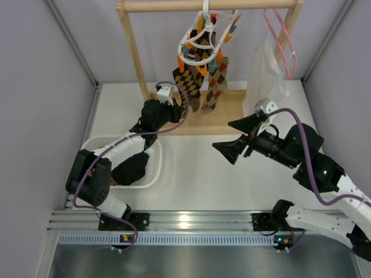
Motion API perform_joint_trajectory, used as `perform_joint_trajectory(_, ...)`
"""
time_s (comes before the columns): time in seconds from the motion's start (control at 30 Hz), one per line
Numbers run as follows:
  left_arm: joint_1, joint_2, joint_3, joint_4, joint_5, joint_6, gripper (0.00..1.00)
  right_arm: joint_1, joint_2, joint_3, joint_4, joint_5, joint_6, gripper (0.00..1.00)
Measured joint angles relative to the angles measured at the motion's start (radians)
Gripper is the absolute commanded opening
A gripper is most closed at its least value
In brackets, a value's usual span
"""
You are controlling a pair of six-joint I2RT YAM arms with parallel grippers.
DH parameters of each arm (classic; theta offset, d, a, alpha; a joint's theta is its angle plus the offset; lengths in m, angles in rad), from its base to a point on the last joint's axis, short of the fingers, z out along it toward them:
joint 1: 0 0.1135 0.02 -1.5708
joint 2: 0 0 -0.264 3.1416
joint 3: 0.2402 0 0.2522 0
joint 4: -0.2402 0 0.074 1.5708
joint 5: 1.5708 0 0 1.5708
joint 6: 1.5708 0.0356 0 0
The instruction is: Remove the socks clipped to the hanger
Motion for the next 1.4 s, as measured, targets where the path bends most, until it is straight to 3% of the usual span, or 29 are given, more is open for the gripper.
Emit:
perform_joint_trajectory(0.07, -0.035, 0.000, 0.000, 0.004, -0.026, 0.018, 0.00, 0.000, 0.014, 0.002, 0.012, -0.009, 0.000, 0.99)
perform_joint_trajectory(0.4, -0.307, -0.003, 0.001, 0.016, -0.373, 0.093, 0.00, 0.000, 0.158, 0.179, 0.024, 0.084, 0.041, 0.99)
perform_joint_trajectory(0.63, -0.514, 0.015, 0.046, 0.018, -0.709, 0.183, 0.00, 0.000, 0.337, 0.476, -0.010, 0.270, 0.006, 0.92)
perform_joint_trajectory(0.87, -0.668, 0.119, 0.193, 0.024, -0.954, 0.333, 0.00, 0.005, 0.669, 0.886, -0.187, 0.452, -0.076, 0.84)
perform_joint_trajectory(1.1, -0.724, 0.240, 0.291, 0.026, -1.043, 0.458, 0.00, 0.079, 0.908, 1.057, -0.323, 0.655, -0.174, 0.82)
perform_joint_trajectory(1.4, -0.763, 0.315, 0.381, 0.026, -1.069, 0.547, 0.00, 0.096, 0.966, 1.066, -0.344, 0.922, -0.261, 0.76)
